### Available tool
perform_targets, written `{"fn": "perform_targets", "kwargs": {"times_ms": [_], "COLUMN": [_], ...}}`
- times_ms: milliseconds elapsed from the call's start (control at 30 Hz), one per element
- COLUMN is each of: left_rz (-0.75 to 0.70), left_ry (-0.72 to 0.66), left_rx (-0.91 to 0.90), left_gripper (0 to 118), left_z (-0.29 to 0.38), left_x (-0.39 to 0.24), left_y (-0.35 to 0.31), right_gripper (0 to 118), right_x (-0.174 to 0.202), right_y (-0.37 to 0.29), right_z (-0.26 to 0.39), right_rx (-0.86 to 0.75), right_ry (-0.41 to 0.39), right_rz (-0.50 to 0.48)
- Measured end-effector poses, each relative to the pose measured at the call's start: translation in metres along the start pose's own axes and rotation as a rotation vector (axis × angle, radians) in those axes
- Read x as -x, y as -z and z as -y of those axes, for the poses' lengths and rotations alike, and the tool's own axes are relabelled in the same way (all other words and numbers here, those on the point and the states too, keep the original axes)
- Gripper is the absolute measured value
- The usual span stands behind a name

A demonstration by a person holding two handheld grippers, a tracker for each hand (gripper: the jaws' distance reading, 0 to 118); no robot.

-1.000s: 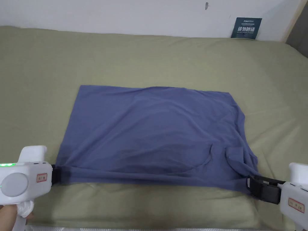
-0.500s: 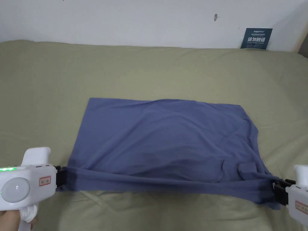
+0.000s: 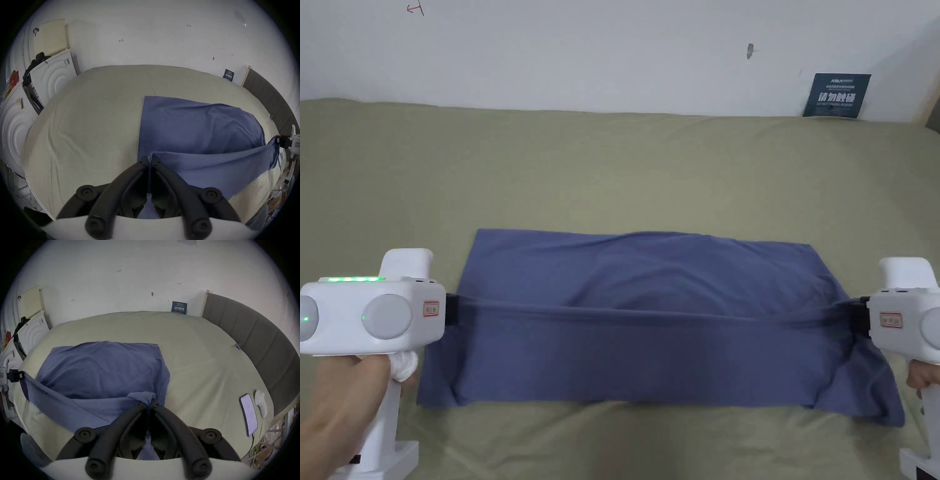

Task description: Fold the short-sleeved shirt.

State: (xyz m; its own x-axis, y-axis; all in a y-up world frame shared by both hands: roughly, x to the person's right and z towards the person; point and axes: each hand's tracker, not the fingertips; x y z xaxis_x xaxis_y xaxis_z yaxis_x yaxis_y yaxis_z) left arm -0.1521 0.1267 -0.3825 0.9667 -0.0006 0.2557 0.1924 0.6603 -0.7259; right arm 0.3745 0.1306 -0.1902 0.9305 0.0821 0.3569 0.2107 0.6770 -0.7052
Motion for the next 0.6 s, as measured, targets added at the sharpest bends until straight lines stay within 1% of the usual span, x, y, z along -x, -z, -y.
{"fn": "perform_targets", "kwargs": {"times_ms": [33,67,133,200,300,333,367,400,433,467,500,533,567,600], "left_rz": [-0.004,-0.006,-0.010,-0.014,-0.015,-0.004,0.011,0.006,0.012,0.009,-0.022,-0.021,-0.021,-0.015], "left_ry": [-0.005,-0.016,-0.031,-0.030,-0.040,-0.057,-0.085,-0.095,-0.095,-0.094,-0.086,-0.078,-0.070,-0.069], "left_rx": [0.006,0.014,0.052,0.085,0.099,0.106,0.099,0.084,0.082,0.081,0.025,0.042,0.039,0.038], "left_gripper": [3,3,3,3,3,6,27,67,107,118,113,108,106,105], "left_z": [-0.002,-0.005,-0.006,-0.002,0.005,0.007,0.009,0.009,0.011,0.013,0.014,0.015,0.017,0.020], "left_x": [0.000,-0.001,-0.003,-0.004,-0.004,-0.002,0.001,0.003,0.006,0.010,0.012,0.020,0.024,0.027], "left_y": [0.005,0.014,0.032,0.047,0.054,0.055,0.054,0.053,0.051,0.049,0.039,0.041,0.035,0.030], "right_gripper": [4,4,4,4,4,4,5,13,44,105,117,109,102,102], "right_x": [0.001,0.002,0.003,0.005,0.014,0.015,0.015,0.013,0.011,0.008,0.005,0.001,-0.002,-0.004], "right_y": [0.009,0.017,0.038,0.049,0.056,0.056,0.054,0.050,0.045,0.041,0.037,0.018,0.008,0.001], "right_z": [-0.004,-0.006,-0.007,-0.004,0.005,0.008,0.009,0.009,0.011,0.011,0.014,0.011,0.015,0.017], "right_rx": [0.028,0.038,0.074,0.094,0.116,0.109,0.103,0.093,0.074,0.071,0.080,-0.037,0.012,0.022], "right_ry": [-0.020,-0.034,-0.032,-0.001,-0.010,-0.014,-0.014,0.004,0.028,0.055,0.077,0.142,0.111,0.106], "right_rz": [-0.009,0.007,0.000,0.005,0.007,0.007,0.006,-0.006,-0.006,-0.008,-0.017,-0.032,-0.033,-0.033]}}
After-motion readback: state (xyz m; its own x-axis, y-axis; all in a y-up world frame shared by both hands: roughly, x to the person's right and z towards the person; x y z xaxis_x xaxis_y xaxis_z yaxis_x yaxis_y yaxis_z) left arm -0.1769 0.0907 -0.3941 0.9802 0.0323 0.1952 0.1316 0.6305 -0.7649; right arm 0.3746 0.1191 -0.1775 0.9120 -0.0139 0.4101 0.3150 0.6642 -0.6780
